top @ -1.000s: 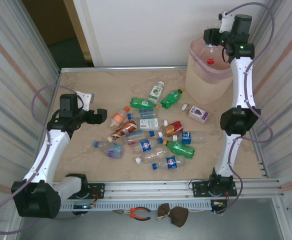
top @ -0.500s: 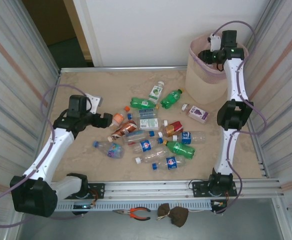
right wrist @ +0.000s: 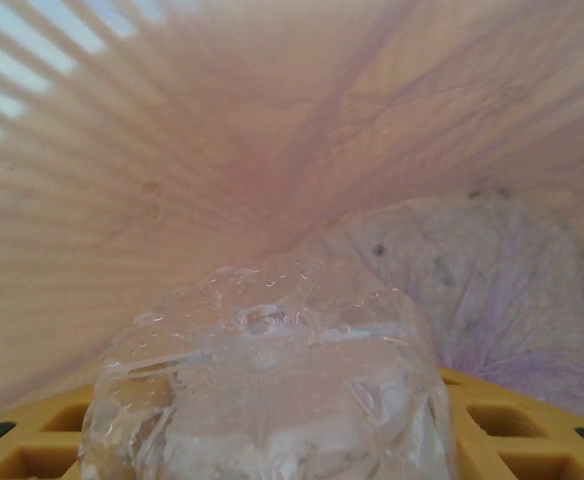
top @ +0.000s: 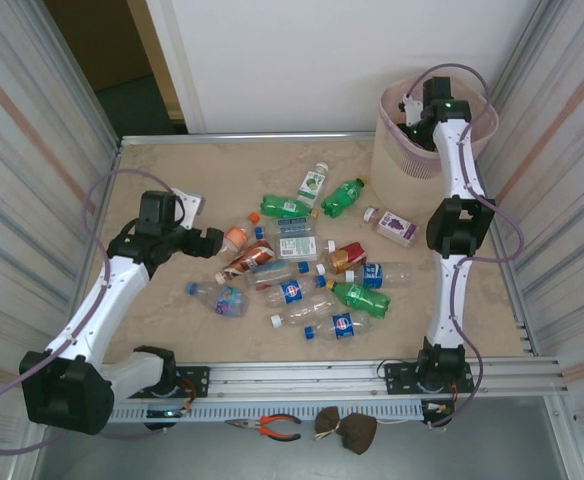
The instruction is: Put the plastic bottles in the bin
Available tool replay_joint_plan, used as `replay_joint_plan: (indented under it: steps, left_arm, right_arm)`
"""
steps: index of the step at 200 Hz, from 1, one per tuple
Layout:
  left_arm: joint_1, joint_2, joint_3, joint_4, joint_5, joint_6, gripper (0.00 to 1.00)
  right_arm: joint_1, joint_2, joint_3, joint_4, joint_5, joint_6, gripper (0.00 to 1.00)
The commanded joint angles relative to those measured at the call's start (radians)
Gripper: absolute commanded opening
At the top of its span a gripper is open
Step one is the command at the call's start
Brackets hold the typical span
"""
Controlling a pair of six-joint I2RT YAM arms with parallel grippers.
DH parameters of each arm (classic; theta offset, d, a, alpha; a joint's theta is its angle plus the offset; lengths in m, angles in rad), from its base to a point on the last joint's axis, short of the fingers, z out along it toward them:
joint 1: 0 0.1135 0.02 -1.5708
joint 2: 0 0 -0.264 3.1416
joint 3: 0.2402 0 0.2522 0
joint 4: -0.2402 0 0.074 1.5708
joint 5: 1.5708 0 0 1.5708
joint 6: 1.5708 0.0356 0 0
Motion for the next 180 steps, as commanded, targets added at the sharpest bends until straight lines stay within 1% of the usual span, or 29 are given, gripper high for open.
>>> replay_joint_plan:
  steps: [1, 39, 48, 82, 180]
  left_arm:
    - [-0.005, -0.005, 0.016, -0.015, -0.014, 0.016, 0.99]
    - [-0.005, -0.001, 0.018, -0.018, -0.010, 0.017, 0.99]
    - [-0.005, 0.000, 0.019, -0.020, -0.009, 0.017, 0.99]
    - [-0.005, -0.002, 0.019, -0.018, 0.004, 0.015, 0.99]
    - [-0.011, 0.074, 0.054, -0.066, 0.050, 0.029, 0.93]
  right_arm:
    - [0.005, 0.031, 0.034, -0.076, 0.009, 0.027, 0.56]
    - [0.017, 0.027, 0.034, -0.043, 0.022, 0.049, 0.68]
    - [0.018, 0.023, 0.034, -0.037, 0.025, 0.052, 0.72]
    - [0.019, -0.009, 0.034, -0.034, 0.039, 0.059, 0.79]
    - [0.013, -0.181, 0.031, -0.047, 0.077, 0.065, 0.81]
